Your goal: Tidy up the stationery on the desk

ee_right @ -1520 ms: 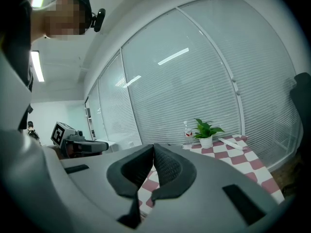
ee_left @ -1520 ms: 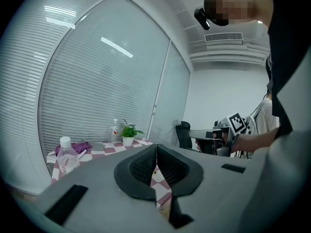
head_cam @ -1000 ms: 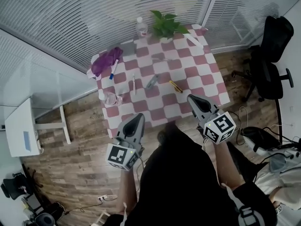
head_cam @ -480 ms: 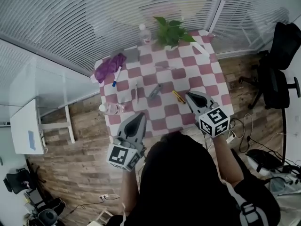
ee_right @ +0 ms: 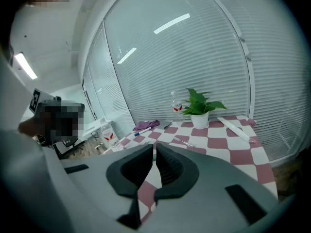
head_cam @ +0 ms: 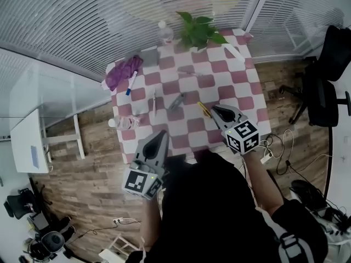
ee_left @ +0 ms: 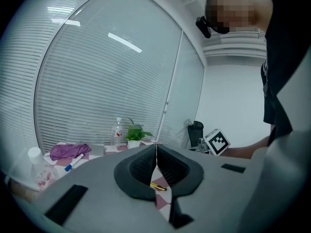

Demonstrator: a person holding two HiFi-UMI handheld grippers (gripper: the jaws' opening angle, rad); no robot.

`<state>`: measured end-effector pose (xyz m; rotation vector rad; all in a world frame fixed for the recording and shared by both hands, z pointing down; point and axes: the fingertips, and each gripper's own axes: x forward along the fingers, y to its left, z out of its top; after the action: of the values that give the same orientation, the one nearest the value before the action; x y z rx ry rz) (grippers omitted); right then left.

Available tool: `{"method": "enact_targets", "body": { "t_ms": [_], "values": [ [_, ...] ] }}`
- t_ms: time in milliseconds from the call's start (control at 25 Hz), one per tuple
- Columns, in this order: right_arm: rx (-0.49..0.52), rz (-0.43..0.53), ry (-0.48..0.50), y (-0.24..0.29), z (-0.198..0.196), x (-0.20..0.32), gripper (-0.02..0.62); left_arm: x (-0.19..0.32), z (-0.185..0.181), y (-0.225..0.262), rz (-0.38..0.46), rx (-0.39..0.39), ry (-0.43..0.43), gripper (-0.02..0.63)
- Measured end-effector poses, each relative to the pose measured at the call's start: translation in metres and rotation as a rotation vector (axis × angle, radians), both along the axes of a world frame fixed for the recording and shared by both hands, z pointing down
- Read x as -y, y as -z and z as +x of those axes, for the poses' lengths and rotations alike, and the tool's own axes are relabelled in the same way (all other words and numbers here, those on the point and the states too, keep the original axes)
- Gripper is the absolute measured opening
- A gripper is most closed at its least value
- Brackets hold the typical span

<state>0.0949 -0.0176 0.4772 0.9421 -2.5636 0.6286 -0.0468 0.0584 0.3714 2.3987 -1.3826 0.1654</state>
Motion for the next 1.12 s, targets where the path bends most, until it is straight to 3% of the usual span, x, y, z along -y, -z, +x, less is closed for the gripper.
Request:
{"method": "enact_targets", "body": {
  "t_ms": [80,200,400,640,880,1120],
  "values": [
    [-0.006,-0.025,0.008,-0.010,-0.003,-0.001,0.025,0.001,0.000,-0.002,-0.009,-0.007,0.006,0.032],
    [-0.037,-0.049,0.019,-0.026,-0.004,-0.003,0.081,0.002,0.002,-0.005,-0.018,-0.013,0.003,0.032],
    [-0.141,-0.049,0.029,-0.059,-0.010,-0.005,0.094,-0.002,-0.001,-0.009,-0.024,0.000,-0.022,0.032],
    [-0.223,-0.110,0.014,-0.105,-0.014,-0.007,0.153,-0.003,-0.007,-0.008,-0.006,0.008,-0.051,0.032],
    [-0.357,-0.129,-0.005,-0.150,-0.010,-0.002,0.154,-0.005,-0.012,-0.008,-0.012,0.009,-0.067,0.032],
    [-0.400,-0.187,0.009,-0.175,-0.011,-0.004,0.153,-0.009,-0.017,-0.010,-0.035,0.001,-0.048,0.032]
  ]
}}
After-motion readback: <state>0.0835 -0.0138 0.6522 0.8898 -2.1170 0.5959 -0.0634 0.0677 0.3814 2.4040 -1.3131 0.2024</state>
